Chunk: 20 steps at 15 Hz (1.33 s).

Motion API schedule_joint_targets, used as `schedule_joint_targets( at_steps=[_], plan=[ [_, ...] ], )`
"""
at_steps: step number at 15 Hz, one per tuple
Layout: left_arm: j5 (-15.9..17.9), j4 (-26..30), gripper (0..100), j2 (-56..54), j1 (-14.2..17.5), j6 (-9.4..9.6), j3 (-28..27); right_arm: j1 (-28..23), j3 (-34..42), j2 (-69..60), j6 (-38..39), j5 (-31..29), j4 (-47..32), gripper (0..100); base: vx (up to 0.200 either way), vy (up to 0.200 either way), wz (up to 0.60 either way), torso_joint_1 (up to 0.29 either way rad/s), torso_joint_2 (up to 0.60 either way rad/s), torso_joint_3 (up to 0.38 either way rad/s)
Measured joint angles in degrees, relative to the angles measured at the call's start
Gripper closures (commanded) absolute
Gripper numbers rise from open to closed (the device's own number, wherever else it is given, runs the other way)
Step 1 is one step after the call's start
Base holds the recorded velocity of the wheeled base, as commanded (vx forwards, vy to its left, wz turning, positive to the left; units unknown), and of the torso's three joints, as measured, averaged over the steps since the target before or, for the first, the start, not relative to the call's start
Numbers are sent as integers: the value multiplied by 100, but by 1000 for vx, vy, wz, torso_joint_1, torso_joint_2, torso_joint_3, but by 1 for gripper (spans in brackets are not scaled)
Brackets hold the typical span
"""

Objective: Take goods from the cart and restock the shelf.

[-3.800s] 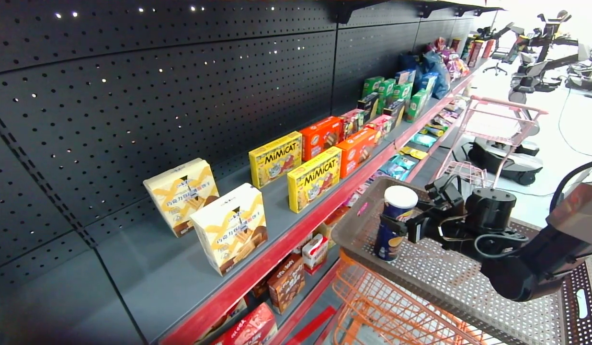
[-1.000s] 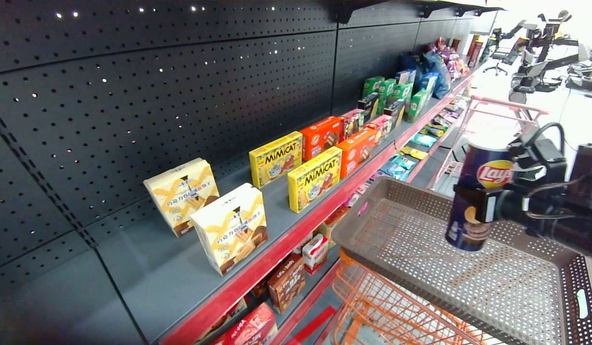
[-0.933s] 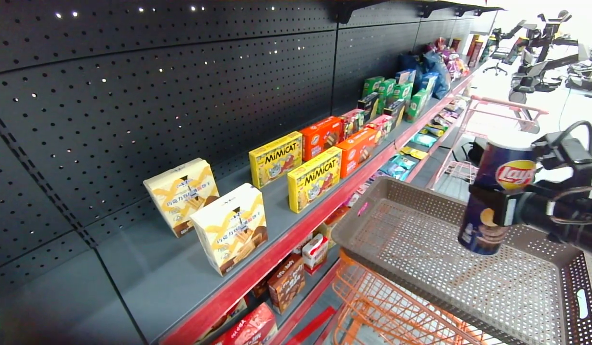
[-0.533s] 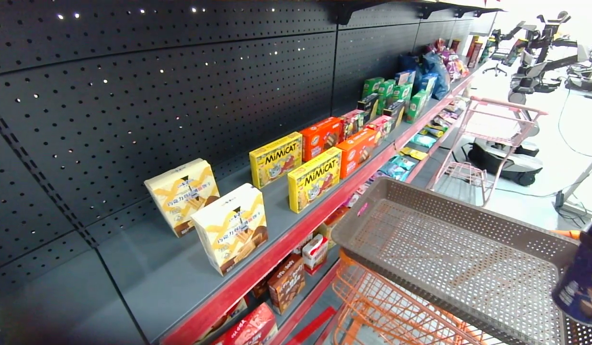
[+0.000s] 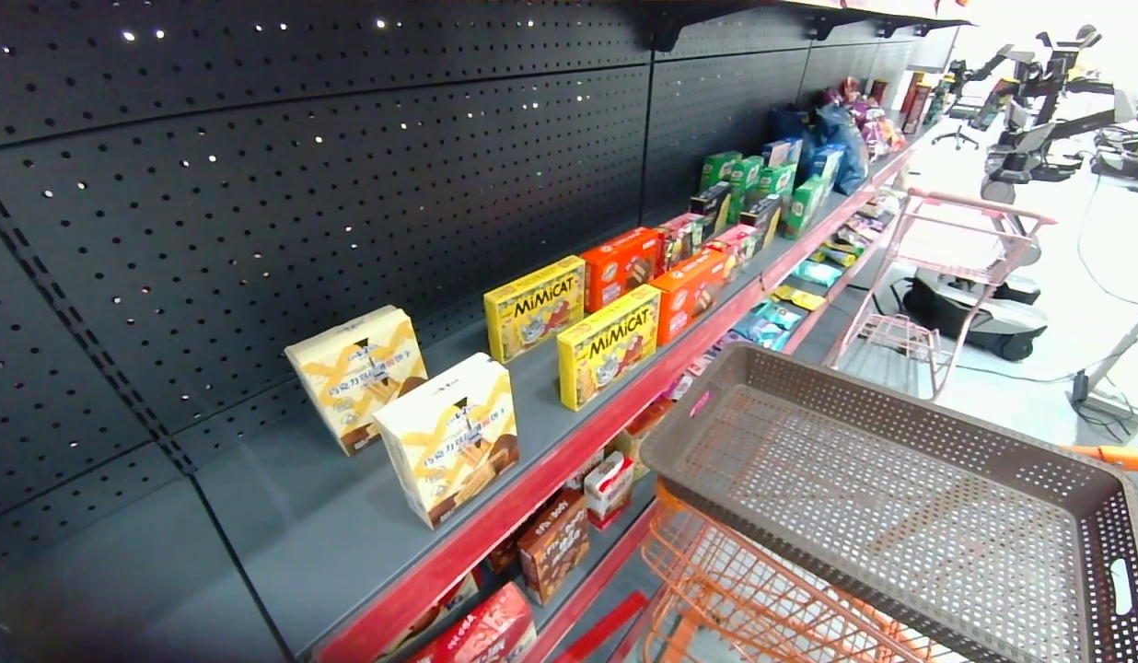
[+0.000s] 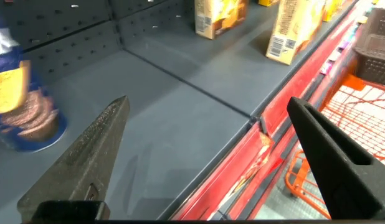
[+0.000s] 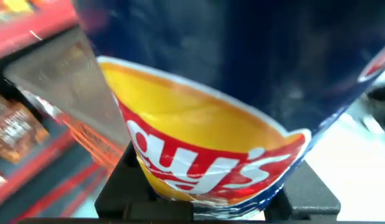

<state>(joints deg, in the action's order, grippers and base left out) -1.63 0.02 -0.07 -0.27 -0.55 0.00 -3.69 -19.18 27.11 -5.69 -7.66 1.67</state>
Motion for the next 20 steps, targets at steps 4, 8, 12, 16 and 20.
schedule_joint_targets(
  at_steps=[4, 8, 12, 16, 20],
  plan=[
    [0, -2, 0, 0, 0, 0, 0, 117, 0, -160, 1, 0, -6, 100, 0, 0, 600, 6, 2, -1],
    [-2, -2, 0, 0, 0, -2, 0, 169, 11, -195, 0, -13, -6, 100, 0, 0, 600, 6, 2, 5],
    [-2, 0, 0, 0, 0, -2, 0, 221, 41, -200, 0, -15, -9, 100, 0, 0, 600, -1, 5, 4],
    [-2, 0, 0, 0, 0, 0, 0, 232, 82, -208, 0, 0, -20, 100, 0, 0, 600, -1, -1, 0],
    [-2, -7, 0, 0, 6, 1, 0, 232, 93, -289, 33, 85, -28, 100, 0, 0, 150, 1, -1, 1]
  ],
)
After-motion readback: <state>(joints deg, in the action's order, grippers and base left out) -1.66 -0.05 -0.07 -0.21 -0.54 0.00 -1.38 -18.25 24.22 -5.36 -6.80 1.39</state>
